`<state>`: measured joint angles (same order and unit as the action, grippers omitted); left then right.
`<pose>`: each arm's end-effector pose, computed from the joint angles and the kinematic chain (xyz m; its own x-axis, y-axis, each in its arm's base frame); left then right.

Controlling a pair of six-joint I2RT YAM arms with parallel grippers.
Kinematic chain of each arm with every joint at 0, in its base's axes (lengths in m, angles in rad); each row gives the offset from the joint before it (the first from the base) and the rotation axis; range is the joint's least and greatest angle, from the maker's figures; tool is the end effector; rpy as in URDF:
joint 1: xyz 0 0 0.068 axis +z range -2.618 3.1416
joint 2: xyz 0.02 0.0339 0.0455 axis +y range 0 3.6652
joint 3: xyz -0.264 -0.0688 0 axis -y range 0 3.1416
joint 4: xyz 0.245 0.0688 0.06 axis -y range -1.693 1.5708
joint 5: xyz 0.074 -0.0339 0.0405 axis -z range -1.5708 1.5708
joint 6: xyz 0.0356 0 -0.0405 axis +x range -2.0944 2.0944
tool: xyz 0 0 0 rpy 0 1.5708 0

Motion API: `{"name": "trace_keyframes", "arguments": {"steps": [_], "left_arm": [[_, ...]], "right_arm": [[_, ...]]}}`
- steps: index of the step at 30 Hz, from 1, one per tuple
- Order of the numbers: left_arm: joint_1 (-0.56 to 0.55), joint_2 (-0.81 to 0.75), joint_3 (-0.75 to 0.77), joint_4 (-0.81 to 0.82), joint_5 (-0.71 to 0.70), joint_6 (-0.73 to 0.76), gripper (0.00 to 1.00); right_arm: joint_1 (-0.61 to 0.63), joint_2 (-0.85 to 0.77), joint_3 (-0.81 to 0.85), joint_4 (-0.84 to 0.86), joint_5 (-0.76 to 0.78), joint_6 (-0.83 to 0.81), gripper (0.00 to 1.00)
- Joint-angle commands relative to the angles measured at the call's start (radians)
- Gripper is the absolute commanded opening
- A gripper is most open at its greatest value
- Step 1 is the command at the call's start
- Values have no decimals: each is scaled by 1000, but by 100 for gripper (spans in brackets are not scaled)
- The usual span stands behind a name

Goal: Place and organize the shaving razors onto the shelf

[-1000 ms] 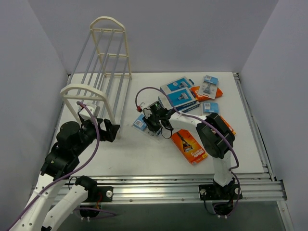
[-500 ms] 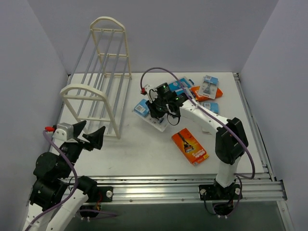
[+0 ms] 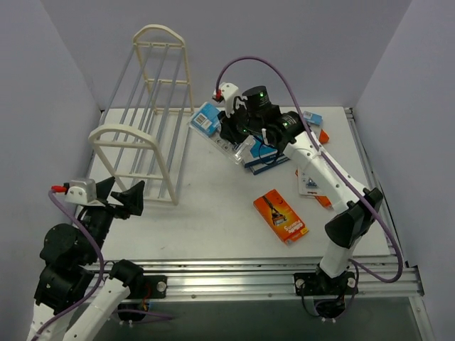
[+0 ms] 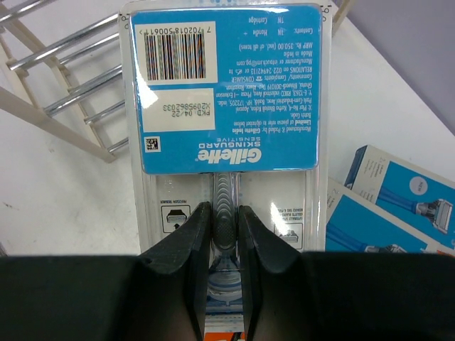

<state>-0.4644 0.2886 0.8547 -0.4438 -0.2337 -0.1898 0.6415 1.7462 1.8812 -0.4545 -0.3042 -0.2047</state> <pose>0.0478 -0.0147 0.3839 0.0637 -0.2372 -0.9694 0.2466 0.9450 -0.2150 0.3167 0.2499 0.4320 -0.0840 -0.3048 -0.9487 -0.8332 0.5436 -0.1009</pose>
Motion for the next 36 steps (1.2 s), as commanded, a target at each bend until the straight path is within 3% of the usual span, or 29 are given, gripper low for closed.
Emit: {"name": "trace_keyframes", "arguments": {"steps": [1, 11, 17, 20, 28, 36], "left_arm": [[-5, 49, 147, -15, -9, -28, 94], [-5, 369, 505, -87, -42, 96, 94], [-3, 506, 667, -96, -86, 141, 94], [-3, 604, 796, -136, -38, 112, 94], [1, 868, 1171, -278, 282, -14, 94], [75, 1026, 1346, -414, 444, -92, 94]], "right_arm": [[-11, -40, 99, -30, -6, -9, 0], [-9, 10, 282, 45, -73, 42, 0], [4, 21, 283, 164, -128, 74, 0], [15, 21, 274, 200, -144, 85, 0], [41, -27, 185, 289, -164, 108, 0], [57, -86, 104, 332, -170, 113, 0]]}}
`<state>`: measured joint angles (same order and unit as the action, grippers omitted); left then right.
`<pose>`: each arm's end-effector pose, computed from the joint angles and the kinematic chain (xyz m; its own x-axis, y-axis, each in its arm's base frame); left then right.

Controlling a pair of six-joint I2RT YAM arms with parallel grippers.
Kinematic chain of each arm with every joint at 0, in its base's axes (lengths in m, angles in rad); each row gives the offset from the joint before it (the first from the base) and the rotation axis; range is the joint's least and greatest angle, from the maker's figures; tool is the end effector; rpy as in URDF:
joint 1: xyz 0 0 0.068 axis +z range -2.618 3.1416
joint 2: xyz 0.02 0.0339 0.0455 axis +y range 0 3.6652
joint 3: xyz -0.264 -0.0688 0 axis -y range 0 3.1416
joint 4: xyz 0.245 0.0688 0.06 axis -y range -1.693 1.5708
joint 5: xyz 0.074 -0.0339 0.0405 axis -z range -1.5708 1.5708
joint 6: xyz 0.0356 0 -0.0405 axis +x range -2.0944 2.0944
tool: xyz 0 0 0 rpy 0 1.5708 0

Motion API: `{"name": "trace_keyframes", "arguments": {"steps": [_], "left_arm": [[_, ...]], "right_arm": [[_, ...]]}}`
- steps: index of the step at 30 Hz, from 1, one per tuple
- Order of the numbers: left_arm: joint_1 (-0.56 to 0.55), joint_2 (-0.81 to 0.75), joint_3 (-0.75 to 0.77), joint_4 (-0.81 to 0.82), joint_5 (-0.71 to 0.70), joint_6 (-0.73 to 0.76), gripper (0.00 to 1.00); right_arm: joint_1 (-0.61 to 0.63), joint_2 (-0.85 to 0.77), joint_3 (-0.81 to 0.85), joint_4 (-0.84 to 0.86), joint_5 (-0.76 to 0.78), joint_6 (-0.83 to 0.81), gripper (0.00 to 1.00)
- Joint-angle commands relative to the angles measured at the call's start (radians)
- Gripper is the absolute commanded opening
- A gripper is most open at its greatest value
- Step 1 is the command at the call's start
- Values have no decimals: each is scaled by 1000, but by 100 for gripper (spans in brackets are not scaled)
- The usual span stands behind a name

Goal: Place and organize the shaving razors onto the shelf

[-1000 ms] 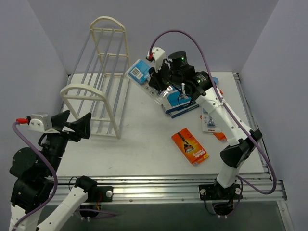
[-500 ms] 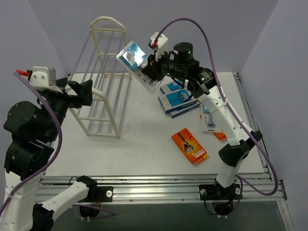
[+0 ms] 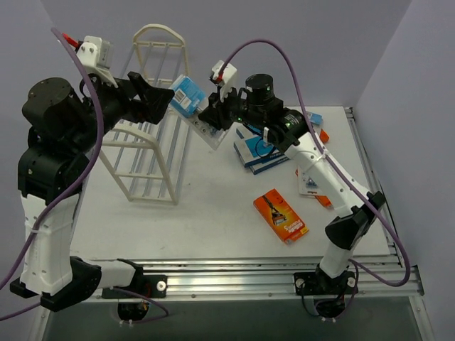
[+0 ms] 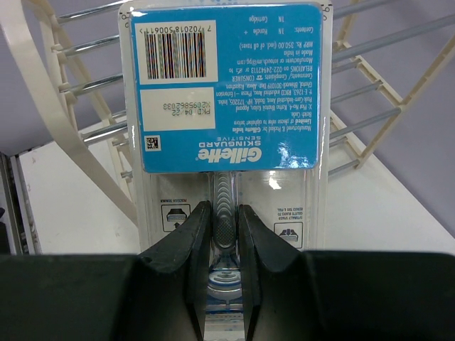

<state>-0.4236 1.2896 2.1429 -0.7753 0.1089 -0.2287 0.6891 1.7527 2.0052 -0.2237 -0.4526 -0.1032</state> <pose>0.1549 -0.0741 0.5997 -0.0458 -0.2265 -0.9729 0.5103 0.8320 -0.2178 0.2957 0.2638 0.4955 0.1158 -0.0247 -0.9930 -0.9021 0.4158 -0.1155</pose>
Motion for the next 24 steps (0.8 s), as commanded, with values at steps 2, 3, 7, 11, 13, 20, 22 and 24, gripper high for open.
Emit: {"name": "trace_keyframes", "arguments": {"steps": [2, 3, 7, 11, 13, 20, 22, 24], "left_arm": [[107, 39, 55, -101, 175, -95, 94], [147, 39, 43, -93, 192, -110, 94], [206, 40, -9, -45, 294, -168, 94], [233, 59, -69, 43, 467, -274, 94], [235, 59, -98, 90, 492, -310, 94], [236, 73, -126, 137, 569, -350, 94], [238, 73, -146, 140, 568, -350, 94], [238, 68, -161, 160, 568, -356, 94]], "right_arm": [[12, -120, -57, 127, -31, 14, 0], [13, -137, -68, 148, -34, 14, 0], [21, -165, -102, 185, -50, 20, 0], [26, -180, -115, 198, -54, 19, 0], [27, -183, -118, 193, -52, 13, 0], [39, -183, -129, 196, -49, 5, 0], [44, -186, -138, 202, -49, 3, 0], [44, -194, -151, 214, -47, 3, 0]]}}
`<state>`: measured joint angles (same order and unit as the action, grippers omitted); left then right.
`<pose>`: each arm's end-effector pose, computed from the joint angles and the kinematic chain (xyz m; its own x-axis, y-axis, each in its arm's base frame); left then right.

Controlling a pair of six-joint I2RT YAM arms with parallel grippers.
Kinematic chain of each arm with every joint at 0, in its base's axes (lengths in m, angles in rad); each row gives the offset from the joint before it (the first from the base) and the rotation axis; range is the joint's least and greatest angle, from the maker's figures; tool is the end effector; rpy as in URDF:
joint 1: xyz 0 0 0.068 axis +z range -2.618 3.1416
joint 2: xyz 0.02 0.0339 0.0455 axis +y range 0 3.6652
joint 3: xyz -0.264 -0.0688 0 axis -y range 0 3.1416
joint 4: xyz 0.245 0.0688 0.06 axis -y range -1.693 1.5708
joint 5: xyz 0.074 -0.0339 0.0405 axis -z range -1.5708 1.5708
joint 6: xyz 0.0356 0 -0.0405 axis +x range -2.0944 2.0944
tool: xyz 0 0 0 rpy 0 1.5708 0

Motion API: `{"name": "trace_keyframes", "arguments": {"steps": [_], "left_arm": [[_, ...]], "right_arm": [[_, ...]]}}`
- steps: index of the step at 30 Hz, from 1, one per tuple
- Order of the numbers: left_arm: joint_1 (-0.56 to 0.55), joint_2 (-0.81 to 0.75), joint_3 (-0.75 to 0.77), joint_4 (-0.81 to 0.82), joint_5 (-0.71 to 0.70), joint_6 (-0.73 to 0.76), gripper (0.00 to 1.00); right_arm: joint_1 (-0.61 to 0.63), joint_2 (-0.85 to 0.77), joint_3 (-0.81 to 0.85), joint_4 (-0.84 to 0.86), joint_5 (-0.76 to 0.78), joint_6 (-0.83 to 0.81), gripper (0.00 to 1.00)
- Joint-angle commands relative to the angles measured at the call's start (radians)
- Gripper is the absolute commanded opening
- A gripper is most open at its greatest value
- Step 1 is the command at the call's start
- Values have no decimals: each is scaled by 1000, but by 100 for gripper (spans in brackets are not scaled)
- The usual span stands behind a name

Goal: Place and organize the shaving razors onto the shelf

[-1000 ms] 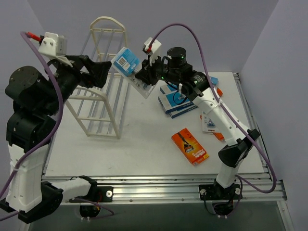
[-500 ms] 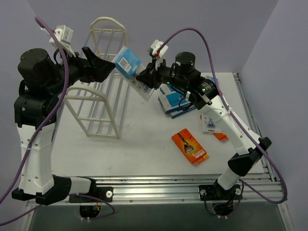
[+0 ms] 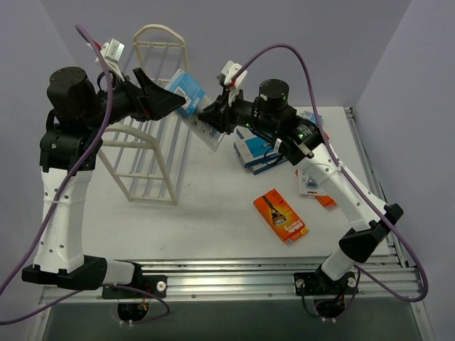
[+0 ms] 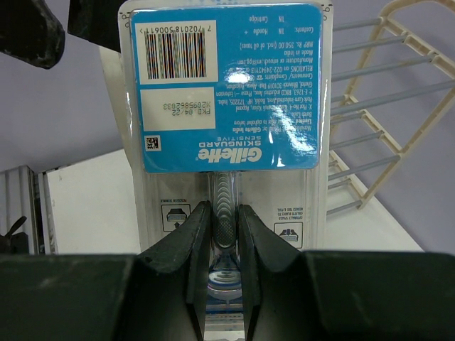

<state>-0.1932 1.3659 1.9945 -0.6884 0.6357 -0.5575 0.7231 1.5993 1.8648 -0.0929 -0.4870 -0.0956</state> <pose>0.2233 -0.0652 0.5584 -0.4392 -0.3479 -0.8283 0.5936 0.5796 -0.5582 0.2530 0.2455 0.5177 0.2170 0.0790 -0.9730 -0.9139 0.3667 -0.1740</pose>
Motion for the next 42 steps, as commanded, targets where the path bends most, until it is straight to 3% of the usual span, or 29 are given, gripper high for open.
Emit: {"name": "trace_keyframes", "arguments": {"steps": [1, 2, 3, 5, 12, 18, 21, 23, 26, 27, 29, 34, 38, 42], "left_arm": [[8, -11, -20, 84, 42, -39, 95], [8, -14, -35, 104, 44, -44, 100], [8, -13, -40, 107, 45, -47, 97], [9, -7, -36, 99, 47, -47, 81], [9, 9, -33, 70, 29, -32, 56], [8, 19, -31, 46, 16, -13, 55], [8, 21, -31, 43, 2, -10, 51], [9, 21, -31, 41, -4, -9, 43], [8, 27, -23, 47, -8, -15, 41], [9, 28, -25, 52, -5, -21, 43], [8, 27, -33, 75, 5, -38, 56], [8, 25, -49, 81, 1, -44, 56], [8, 27, -60, 84, 4, -44, 39], [9, 30, -56, 84, 7, -53, 3]], "right_arm": [[12, -42, -19, 84, -15, -4, 0], [12, -47, -23, 84, -13, -4, 0], [13, -50, -26, 84, -13, -4, 0], [13, -56, -36, 84, -10, -4, 0], [13, -75, -52, 124, -7, -7, 0], [15, -88, -61, 134, -12, -9, 0], [13, -95, -67, 137, -12, -12, 0], [13, -101, -73, 137, -15, -16, 0], [13, -108, -84, 136, -15, -18, 0], [15, -111, -87, 136, -15, -21, 0], [15, -114, -93, 134, -15, -23, 0], [15, -118, -101, 140, -13, -21, 0], [15, -122, -105, 145, -15, -19, 0], [15, -124, -110, 156, -13, -13, 0]]}}
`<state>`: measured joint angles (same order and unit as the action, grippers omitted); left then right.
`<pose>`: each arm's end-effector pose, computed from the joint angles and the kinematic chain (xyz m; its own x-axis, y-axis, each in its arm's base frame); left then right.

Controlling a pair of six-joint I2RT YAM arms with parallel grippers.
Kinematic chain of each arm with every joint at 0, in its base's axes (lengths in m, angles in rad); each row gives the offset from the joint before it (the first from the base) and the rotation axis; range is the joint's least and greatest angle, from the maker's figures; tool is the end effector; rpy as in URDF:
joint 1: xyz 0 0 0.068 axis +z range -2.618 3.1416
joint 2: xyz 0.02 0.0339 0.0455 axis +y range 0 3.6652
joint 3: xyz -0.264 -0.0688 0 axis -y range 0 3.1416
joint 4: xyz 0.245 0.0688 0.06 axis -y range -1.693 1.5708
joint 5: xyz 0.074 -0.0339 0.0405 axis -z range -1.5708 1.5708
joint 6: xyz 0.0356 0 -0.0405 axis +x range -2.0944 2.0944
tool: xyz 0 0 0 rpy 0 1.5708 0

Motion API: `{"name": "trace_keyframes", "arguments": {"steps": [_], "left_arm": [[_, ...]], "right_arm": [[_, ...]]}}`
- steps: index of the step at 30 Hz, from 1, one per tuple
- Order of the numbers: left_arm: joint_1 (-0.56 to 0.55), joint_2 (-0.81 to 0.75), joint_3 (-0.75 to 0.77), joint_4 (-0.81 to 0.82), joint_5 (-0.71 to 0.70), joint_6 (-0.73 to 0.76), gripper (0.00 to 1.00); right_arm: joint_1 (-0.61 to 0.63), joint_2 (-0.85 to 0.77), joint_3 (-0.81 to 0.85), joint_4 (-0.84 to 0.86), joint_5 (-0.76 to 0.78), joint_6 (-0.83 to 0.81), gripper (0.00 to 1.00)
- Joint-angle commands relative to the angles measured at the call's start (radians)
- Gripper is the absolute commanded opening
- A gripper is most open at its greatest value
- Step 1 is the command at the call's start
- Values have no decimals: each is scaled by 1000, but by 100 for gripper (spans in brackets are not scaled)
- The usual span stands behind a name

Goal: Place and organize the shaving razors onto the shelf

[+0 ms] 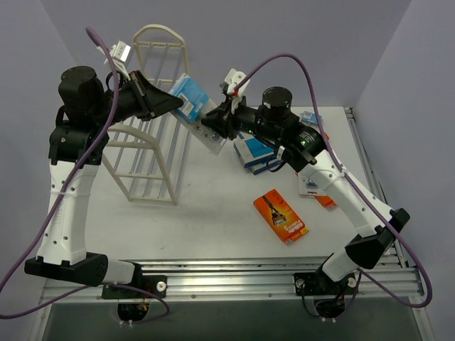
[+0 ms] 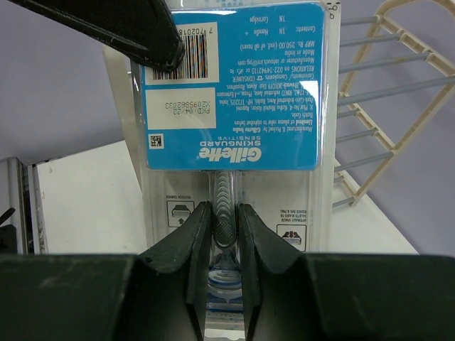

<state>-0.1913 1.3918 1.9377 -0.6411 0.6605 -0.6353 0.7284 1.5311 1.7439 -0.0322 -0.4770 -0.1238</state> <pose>0.2441 -0.0695 0.5421 -0.5200 -0.3766 -0.7666 0.5481 0.5413 -0.6377 0.2430 0.2387 0.5067 0.2477 0.0739 -0.9660 -0.9048 0.3743 -0.2033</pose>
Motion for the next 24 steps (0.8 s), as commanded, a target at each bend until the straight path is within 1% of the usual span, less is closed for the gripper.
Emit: {"name": "trace_keyframes", "arguments": {"steps": [1, 2, 3, 5, 6, 9, 11, 14, 17, 20, 22, 24], "left_arm": [[6, 4, 1, 43, -19, 22, 2], [7, 3, 3, 43, -19, 17, 2], [7, 1, 4, 44, -30, 7, 2], [13, -2, 3, 57, -39, -7, 2], [18, -5, 1, 61, -38, -27, 2], [53, -5, 4, 77, -26, -56, 2], [76, -5, 4, 89, -10, -70, 2], [124, 0, 1, 107, 24, -89, 2], [185, -4, -6, 132, 50, -115, 2], [274, 6, 3, 149, 63, -138, 2], [331, 19, 9, 187, 80, -178, 2], [363, 42, 17, 221, 99, -223, 2]], "right_arm": [[8, -58, 8, 100, -15, 21, 1], [8, -60, 6, 104, -5, 26, 8], [9, -63, -1, 107, 15, 30, 24], [8, -75, -17, 126, 32, 36, 36], [8, -83, -26, 136, 53, 41, 50], [8, -109, -60, 166, 84, 47, 66], [6, -123, -73, 166, 98, 46, 71], [3, -141, -92, 166, 121, 43, 74], [0, -163, -122, 172, 141, 44, 75], [-6, -189, -170, 183, 153, 49, 76], [-12, -210, -201, 192, 153, 58, 76], [-14, -226, -249, 204, 153, 62, 77]]}}
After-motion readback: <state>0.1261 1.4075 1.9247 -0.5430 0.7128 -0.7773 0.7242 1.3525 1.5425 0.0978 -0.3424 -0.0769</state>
